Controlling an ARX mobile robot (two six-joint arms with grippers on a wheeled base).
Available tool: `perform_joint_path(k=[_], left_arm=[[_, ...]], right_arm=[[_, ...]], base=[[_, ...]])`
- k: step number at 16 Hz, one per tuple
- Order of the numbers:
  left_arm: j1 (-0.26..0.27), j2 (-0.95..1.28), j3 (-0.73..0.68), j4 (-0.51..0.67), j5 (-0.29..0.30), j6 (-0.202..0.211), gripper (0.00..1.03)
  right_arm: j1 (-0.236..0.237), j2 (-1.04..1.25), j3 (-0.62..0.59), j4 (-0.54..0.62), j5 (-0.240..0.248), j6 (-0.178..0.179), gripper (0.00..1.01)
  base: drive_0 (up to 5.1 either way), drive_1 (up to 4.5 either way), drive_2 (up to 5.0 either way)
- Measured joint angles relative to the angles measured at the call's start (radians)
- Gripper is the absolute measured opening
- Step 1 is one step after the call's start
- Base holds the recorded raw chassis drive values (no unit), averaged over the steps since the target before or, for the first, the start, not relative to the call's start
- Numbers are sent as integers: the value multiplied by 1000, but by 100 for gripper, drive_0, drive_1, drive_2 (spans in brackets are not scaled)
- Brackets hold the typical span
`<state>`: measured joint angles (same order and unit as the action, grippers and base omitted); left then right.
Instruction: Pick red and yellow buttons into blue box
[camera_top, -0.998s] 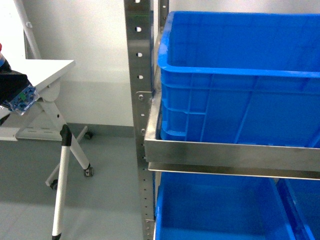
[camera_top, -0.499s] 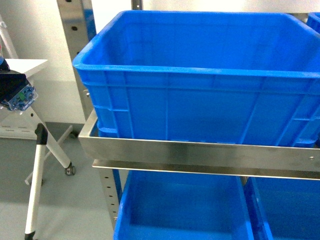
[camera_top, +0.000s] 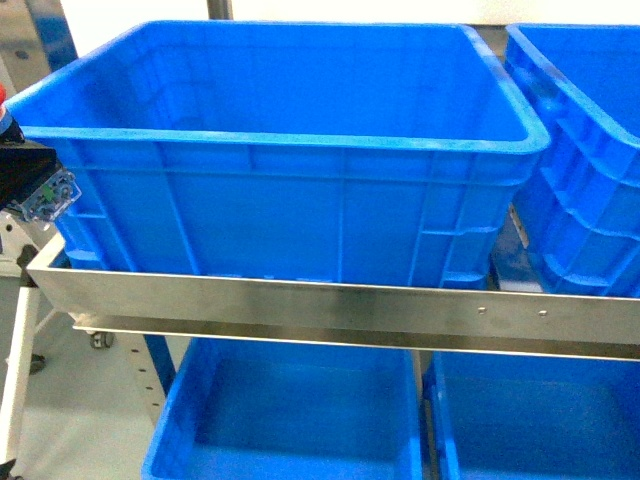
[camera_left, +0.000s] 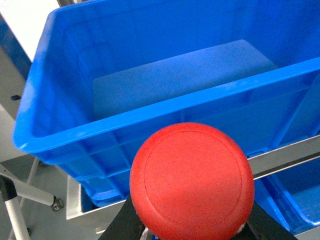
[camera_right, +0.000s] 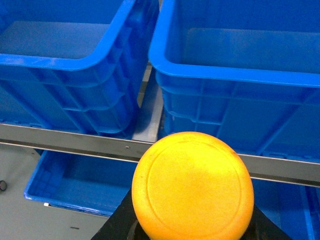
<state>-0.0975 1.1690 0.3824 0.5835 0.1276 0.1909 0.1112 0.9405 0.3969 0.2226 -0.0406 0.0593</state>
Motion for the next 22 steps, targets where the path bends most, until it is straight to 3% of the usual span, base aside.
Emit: perform_joint_path(k=[14, 22], left_arm=[[0, 0, 0, 2, 0, 0, 24], [-3, 0, 0, 1, 0, 0, 24]], right_arm=[[0, 0, 0, 0, 0, 0, 25], [0, 0, 0, -1, 3, 0, 25]], base=[[468, -219, -219], [37, 55, -81]])
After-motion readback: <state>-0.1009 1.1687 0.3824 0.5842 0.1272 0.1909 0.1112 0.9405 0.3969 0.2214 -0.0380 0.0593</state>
